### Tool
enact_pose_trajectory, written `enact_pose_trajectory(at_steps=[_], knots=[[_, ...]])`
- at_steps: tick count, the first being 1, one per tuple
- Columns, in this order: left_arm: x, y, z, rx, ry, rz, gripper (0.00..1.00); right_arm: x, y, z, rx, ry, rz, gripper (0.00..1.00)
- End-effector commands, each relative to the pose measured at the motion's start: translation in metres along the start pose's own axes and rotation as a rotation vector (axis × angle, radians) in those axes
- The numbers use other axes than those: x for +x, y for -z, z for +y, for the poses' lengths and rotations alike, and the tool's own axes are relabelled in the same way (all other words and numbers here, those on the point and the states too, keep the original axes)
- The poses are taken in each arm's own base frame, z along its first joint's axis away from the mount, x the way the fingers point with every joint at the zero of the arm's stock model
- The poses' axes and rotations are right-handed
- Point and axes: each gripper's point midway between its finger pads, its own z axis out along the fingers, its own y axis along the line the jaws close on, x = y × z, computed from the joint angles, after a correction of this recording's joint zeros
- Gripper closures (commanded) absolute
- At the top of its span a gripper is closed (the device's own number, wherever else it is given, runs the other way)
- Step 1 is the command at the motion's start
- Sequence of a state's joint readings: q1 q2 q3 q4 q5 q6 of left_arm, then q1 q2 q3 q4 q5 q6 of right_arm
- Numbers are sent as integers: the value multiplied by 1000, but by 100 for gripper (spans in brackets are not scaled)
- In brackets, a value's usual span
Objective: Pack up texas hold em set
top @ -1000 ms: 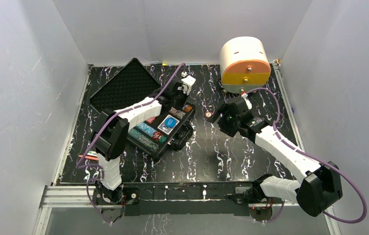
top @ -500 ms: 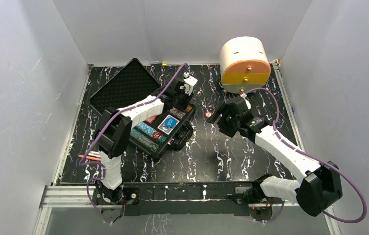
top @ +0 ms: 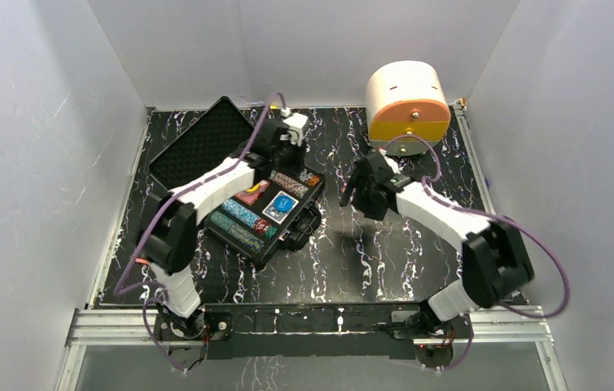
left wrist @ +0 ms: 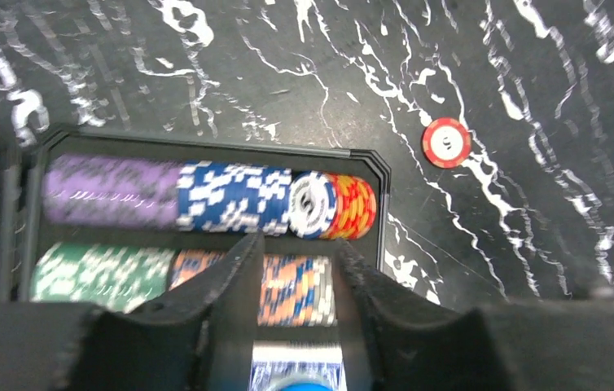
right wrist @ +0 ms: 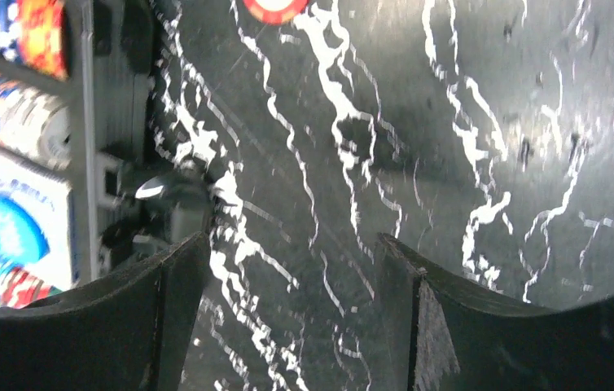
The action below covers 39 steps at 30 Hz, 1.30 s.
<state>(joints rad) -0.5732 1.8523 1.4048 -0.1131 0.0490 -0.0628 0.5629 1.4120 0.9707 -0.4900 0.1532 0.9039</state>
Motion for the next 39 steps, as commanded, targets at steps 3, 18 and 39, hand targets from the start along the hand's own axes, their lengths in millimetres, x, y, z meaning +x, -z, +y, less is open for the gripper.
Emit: enact_pose_trajectory(at_steps=[3, 18, 39], knots=[[-59, 115, 11, -23, 180, -252, 54, -45, -30, 12, 128, 178, -67, 19], [-26, 185, -12, 70, 353, -273, 38, -70, -105, 10, 300, 313, -70, 28], [-30, 196, -40, 244, 410, -338, 36, -34, -148, -33, 267, 414, 104, 42]])
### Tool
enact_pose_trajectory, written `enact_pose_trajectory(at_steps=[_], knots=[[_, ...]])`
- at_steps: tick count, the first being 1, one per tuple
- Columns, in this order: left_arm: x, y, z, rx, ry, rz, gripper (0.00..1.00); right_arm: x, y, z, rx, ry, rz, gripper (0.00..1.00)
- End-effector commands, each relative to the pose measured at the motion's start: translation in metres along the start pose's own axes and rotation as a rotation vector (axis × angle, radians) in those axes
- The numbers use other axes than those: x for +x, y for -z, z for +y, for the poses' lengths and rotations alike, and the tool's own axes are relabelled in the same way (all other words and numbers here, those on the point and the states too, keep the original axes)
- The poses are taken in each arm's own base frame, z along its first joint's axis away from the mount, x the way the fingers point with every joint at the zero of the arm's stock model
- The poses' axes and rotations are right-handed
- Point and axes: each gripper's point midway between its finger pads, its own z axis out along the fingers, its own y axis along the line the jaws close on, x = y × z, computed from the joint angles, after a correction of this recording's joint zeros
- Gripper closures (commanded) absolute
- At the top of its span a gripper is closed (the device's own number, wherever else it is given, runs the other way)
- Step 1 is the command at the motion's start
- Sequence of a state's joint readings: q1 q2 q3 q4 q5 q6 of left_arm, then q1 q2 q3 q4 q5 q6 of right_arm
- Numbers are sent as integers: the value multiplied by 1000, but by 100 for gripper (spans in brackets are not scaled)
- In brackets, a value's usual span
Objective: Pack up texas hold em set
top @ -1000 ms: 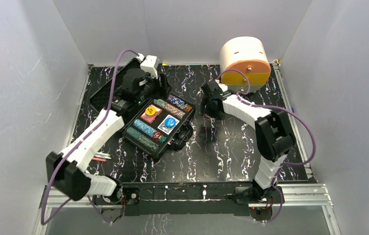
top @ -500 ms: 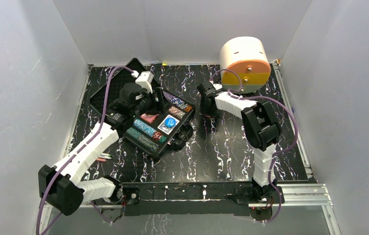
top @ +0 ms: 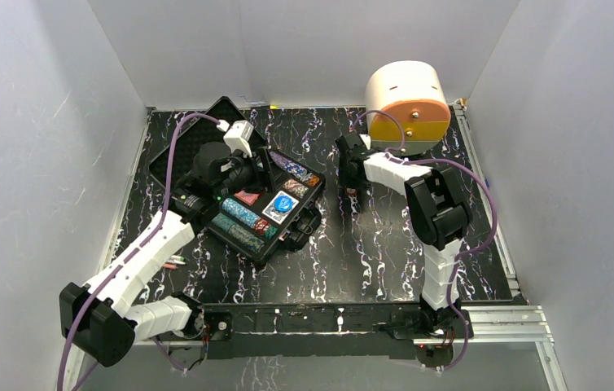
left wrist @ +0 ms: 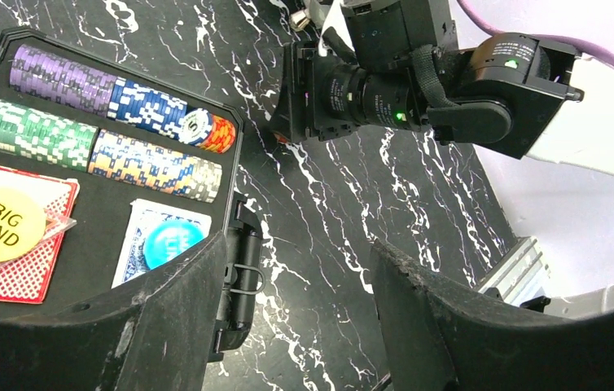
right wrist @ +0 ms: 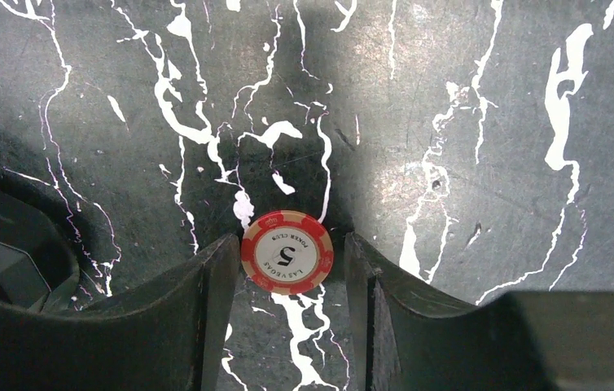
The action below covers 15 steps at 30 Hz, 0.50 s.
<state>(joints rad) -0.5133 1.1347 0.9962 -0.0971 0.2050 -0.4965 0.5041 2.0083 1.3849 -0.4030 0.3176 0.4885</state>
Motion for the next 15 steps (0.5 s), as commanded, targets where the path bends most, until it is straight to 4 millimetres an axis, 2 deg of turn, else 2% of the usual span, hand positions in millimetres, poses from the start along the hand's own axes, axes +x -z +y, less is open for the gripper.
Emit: enact_pose_trajectory(at_steps=[1, 3, 7, 15], knots=[[-9, 5, -15, 64, -1, -33, 36, 50, -25, -12, 26, 56, 156, 42], [-7, 4, -14, 65, 2, -26, 36, 53, -26, -14, 35, 59, 170, 43], [-3, 2, -12, 60, 8, -16, 36, 56, -24, -17, 48, 60, 179, 55], [16, -10, -5, 51, 62, 50, 30, 48, 9, -17, 21, 11, 159, 57]])
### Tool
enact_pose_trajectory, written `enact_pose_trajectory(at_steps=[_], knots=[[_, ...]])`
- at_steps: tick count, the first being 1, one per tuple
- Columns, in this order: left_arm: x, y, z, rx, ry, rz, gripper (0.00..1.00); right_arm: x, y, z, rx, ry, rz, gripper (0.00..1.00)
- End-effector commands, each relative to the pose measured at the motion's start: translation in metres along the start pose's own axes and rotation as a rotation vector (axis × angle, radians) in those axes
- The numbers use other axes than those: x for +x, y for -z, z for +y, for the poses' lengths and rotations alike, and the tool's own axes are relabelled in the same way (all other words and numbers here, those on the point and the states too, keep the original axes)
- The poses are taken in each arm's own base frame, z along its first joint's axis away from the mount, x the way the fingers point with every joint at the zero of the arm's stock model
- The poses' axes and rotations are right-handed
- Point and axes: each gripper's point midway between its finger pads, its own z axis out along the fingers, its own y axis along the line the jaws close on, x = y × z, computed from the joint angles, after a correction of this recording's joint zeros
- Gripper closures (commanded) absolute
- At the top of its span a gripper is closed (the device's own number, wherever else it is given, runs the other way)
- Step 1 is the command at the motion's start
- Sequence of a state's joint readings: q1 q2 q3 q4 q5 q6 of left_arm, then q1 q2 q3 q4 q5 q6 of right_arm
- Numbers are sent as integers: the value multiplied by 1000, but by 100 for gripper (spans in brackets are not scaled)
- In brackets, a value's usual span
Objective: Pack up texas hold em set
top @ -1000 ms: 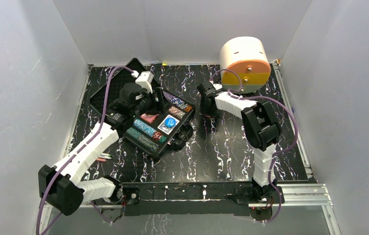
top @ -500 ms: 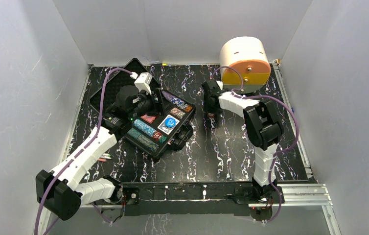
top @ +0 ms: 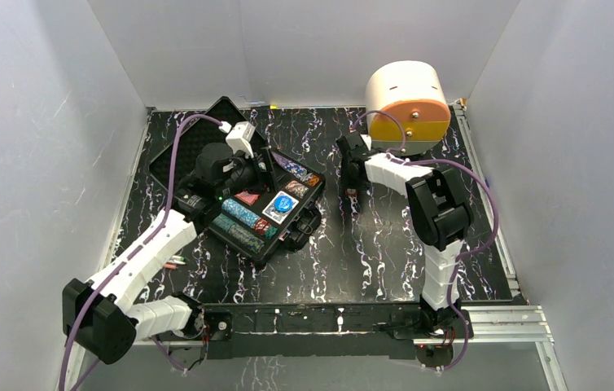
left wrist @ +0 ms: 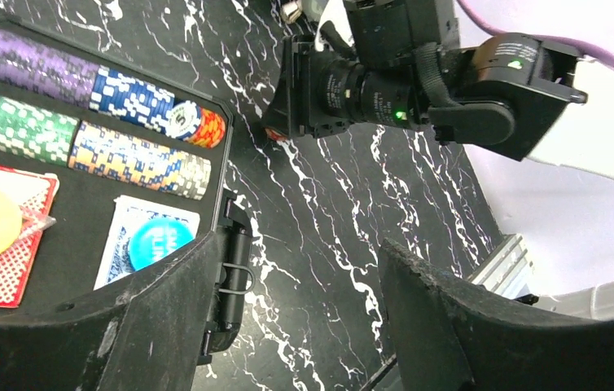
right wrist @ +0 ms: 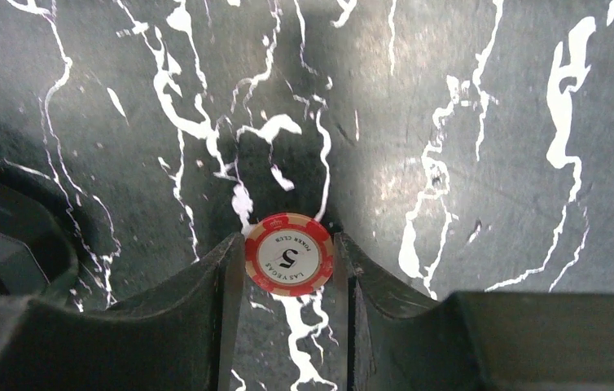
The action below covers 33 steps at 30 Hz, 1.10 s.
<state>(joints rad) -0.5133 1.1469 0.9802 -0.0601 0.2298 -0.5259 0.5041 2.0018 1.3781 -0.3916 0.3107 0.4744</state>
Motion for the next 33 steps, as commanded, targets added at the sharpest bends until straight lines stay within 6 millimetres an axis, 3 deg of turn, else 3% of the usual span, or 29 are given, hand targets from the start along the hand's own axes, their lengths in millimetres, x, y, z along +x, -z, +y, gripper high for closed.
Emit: enact_pose_trajectory(at_steps=[1, 7, 13, 20, 33], knots=[[18, -8, -1, 31, 50, 63, 29, 49, 15, -16, 19, -14, 163, 56], [55, -27, -4, 60, 129, 177, 27, 68, 46, -11, -64, -114, 202, 55], [95, -45, -22, 74, 128, 246, 27, 84, 82, -3, -183, -247, 206, 55], [152, -66, -32, 59, 173, 320, 28, 98, 106, 4, -278, -369, 211, 54], [187, -91, -46, 102, 298, 318, 34, 106, 131, 24, -432, -459, 258, 53]])
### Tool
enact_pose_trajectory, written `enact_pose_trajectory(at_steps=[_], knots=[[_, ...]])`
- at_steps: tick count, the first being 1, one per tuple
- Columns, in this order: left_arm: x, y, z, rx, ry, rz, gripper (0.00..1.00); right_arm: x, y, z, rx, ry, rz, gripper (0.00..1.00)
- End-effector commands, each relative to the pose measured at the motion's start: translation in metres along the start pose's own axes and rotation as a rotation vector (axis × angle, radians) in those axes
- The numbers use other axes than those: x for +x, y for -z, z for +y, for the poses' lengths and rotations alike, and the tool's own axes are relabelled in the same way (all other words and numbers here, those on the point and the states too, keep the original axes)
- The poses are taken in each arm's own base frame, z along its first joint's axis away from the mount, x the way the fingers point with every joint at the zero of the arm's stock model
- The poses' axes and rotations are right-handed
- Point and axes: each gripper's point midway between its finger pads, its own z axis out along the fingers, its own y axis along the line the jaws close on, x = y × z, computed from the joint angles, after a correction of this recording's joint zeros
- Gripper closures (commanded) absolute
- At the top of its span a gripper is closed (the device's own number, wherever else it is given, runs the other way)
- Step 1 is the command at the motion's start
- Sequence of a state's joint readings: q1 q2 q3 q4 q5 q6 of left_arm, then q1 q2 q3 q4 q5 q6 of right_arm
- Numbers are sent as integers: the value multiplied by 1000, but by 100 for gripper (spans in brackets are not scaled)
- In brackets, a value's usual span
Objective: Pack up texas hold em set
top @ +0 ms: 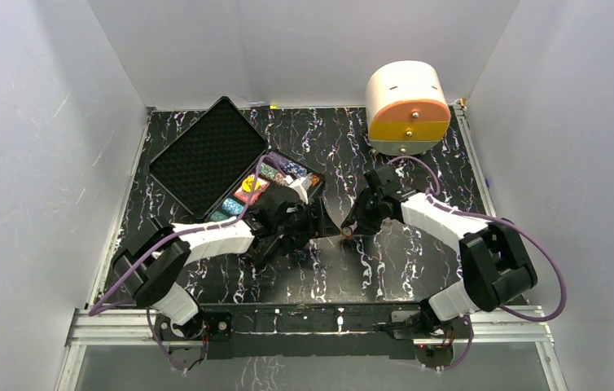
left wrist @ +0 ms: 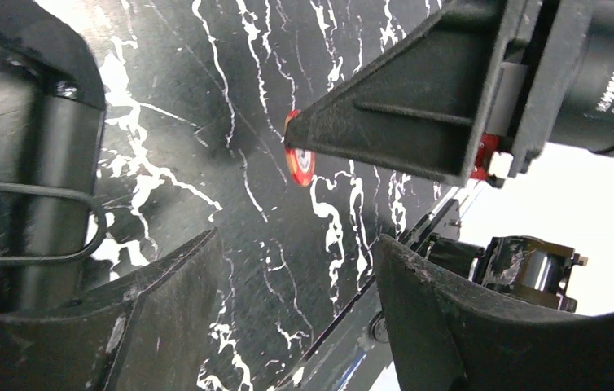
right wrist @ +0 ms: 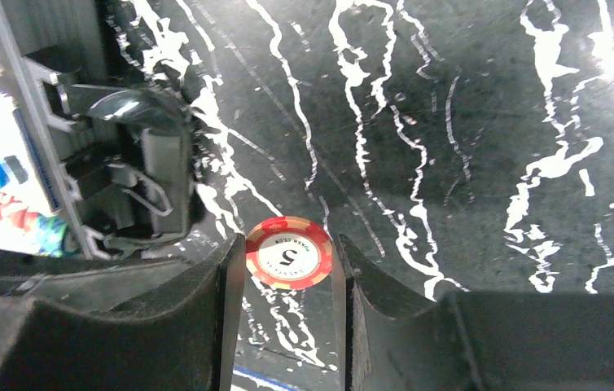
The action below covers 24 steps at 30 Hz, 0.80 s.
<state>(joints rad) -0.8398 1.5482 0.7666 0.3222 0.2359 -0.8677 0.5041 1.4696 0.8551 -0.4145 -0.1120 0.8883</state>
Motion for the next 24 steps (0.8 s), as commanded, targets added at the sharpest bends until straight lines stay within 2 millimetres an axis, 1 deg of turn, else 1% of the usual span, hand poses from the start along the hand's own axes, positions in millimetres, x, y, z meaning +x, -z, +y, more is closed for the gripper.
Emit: enact_pose_trajectory(at_steps=[1, 9, 12, 14, 19, 22, 23, 24], knots=[[-8, -10, -16, 62, 56, -71, 36, 1, 15, 24, -127, -41, -2, 53], [-16, -21, -26, 124, 91, -106, 49, 12, 21, 36, -209, -89, 44, 53], [-16, -24, -24, 116, 101, -107, 61, 15, 21, 38, -224, -102, 59, 53], [-13, -26, -20, 106, 105, -103, 67, 15, 21, 39, -229, -105, 64, 53], [-12, -28, -18, 102, 89, -99, 85, 16, 22, 43, -246, -115, 71, 53], [-13, -28, -18, 102, 76, -102, 97, 16, 23, 45, -256, -122, 74, 53], [-14, -28, -19, 102, 66, -107, 100, 16, 23, 45, -259, -121, 73, 53], [-15, -27, -18, 100, 62, -109, 100, 15, 23, 46, -259, -121, 73, 53]])
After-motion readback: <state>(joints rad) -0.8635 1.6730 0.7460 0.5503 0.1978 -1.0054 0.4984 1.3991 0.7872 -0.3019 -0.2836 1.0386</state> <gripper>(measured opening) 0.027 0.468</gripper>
